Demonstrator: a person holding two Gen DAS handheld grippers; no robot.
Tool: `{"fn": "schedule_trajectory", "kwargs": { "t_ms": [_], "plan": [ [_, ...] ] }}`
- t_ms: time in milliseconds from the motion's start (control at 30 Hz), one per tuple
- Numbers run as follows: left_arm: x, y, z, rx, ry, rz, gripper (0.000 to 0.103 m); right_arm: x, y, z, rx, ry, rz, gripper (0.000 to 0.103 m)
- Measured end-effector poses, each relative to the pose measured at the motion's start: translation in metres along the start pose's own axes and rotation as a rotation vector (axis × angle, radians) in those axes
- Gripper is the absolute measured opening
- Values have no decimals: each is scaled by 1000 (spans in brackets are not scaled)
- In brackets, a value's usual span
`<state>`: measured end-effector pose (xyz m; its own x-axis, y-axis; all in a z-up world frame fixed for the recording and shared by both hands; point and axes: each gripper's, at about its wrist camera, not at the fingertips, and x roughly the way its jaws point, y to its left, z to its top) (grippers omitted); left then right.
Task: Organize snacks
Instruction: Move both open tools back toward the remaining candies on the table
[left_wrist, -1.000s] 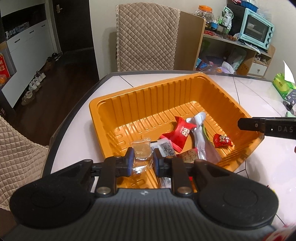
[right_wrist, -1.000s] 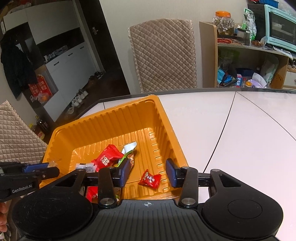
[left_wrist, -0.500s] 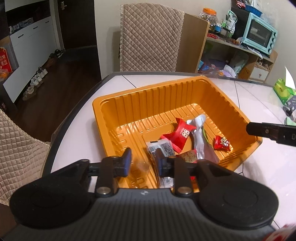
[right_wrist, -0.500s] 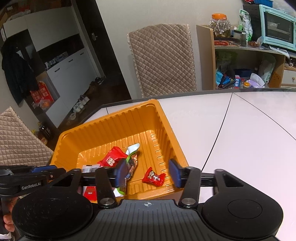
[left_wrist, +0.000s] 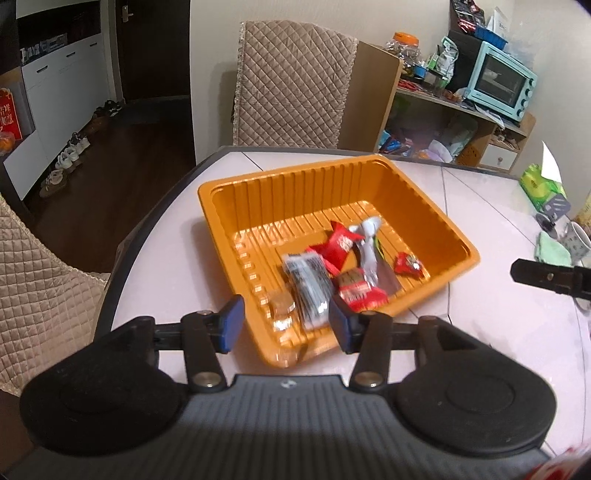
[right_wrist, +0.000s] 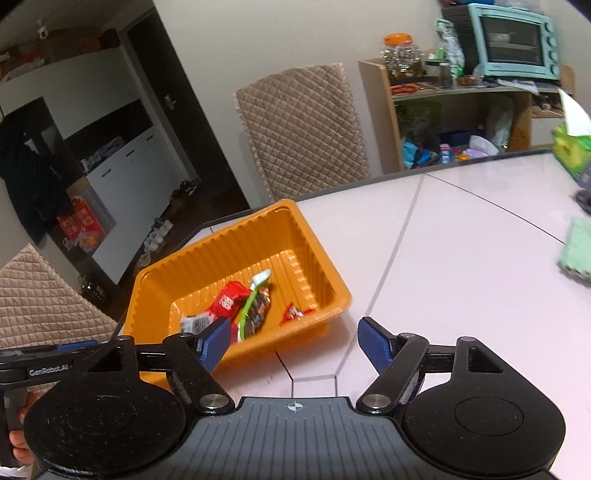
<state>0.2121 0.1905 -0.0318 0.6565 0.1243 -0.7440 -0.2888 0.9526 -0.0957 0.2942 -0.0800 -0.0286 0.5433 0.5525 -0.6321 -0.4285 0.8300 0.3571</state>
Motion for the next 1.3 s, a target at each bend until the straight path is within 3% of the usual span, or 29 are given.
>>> {"fn": "schedule_trajectory", "kwargs": {
  "t_ms": [733,1300],
  "plan": [
    [-56,-57,-87,108,99,-136,46,-106,-6,-90,78,44,-88,78],
    [-61,-93,-118,224,149,-228,46,-125,-5,-136,99,104,-127,78]
  ]
}}
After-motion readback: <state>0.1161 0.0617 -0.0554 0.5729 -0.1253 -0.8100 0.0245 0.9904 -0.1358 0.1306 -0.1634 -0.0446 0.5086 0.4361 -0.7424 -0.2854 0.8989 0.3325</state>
